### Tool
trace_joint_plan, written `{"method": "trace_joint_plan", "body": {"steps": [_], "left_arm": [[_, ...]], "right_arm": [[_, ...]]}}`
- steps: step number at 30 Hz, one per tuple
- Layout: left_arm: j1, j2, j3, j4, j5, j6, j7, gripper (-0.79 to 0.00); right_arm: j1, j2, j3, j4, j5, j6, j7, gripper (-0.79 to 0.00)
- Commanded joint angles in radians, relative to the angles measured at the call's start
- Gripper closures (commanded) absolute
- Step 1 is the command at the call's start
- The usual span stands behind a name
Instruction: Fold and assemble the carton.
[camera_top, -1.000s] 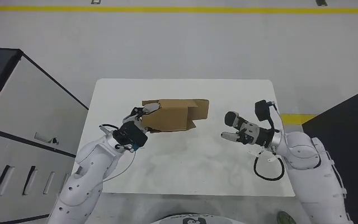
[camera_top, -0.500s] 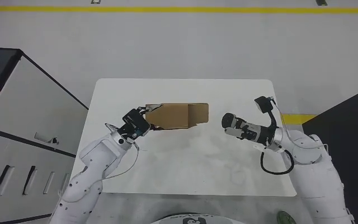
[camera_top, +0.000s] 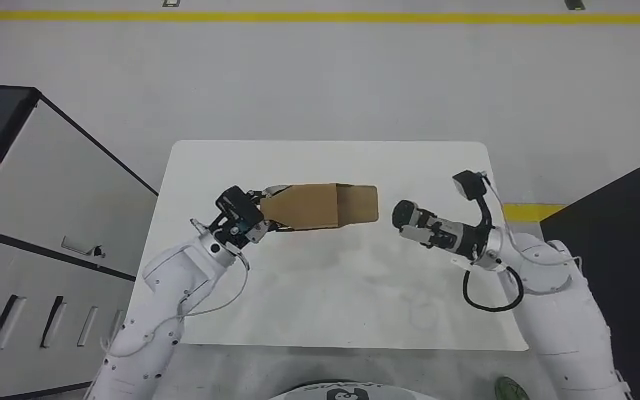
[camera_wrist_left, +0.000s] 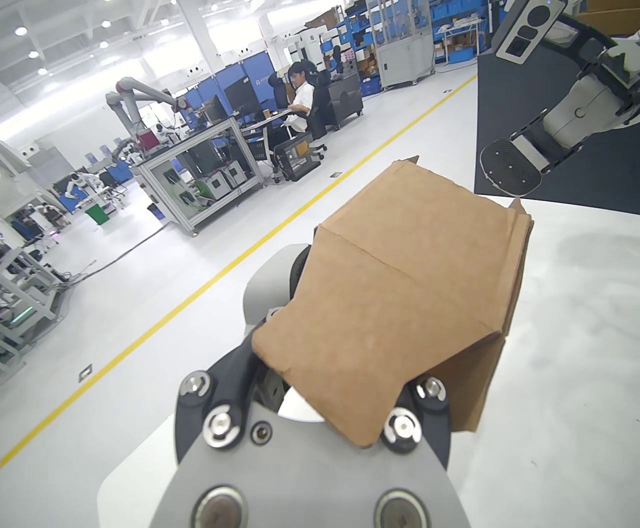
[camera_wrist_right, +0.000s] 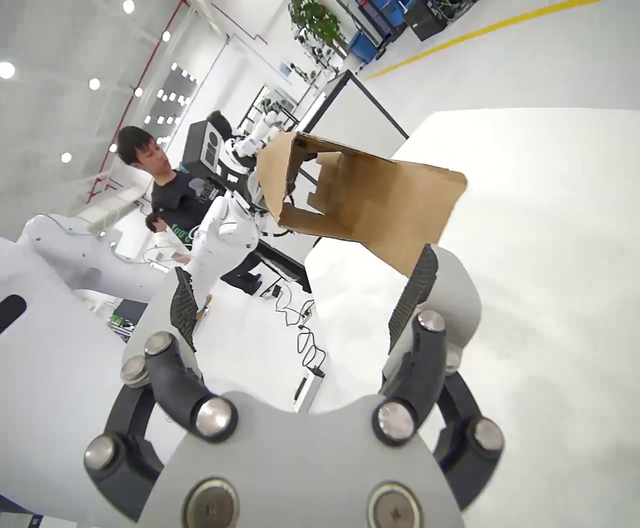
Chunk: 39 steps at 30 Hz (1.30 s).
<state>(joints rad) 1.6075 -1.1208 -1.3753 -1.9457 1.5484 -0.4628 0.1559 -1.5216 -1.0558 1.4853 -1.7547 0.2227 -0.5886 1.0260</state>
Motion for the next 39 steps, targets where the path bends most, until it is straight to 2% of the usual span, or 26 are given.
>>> {"method": "trace_joint_plan", "body": {"steps": [1, 5, 10, 24, 30, 39], "left_arm": [[-0.001, 0.001, 0.002, -0.004, 0.01, -0.005, -0.006, 0.0], [0.0, 0.002, 0.009, -0.011, 0.017, -0.006, -0.002, 0.0], [-0.001, 0.002, 0.011, -0.032, 0.016, -0.002, -0.014, 0.0], [0.021, 0.005, 0.02, -0.066, 0.047, 0.017, -0.019, 0.0], [0.025, 0.005, 0.026, -0.068, 0.054, 0.043, -0.018, 0.0], [0.021, 0.006, 0.043, -0.063, 0.072, 0.028, -0.012, 0.0]], "right_arm": [[0.016, 0.002, -0.012, 0.008, 0.069, 0.028, 0.039, -0.785], [0.064, 0.004, -0.038, 0.037, 0.174, 0.096, 0.115, -0.785], [0.13, 0.002, -0.081, 0.087, 0.243, 0.131, 0.16, -0.785], [0.244, -0.017, -0.206, 0.213, 0.306, 0.107, 0.169, -0.782], [0.261, -0.022, -0.239, 0.239, 0.299, 0.096, 0.162, -0.674], [0.271, -0.024, -0.262, 0.251, 0.272, 0.078, 0.146, -0.591]]}}
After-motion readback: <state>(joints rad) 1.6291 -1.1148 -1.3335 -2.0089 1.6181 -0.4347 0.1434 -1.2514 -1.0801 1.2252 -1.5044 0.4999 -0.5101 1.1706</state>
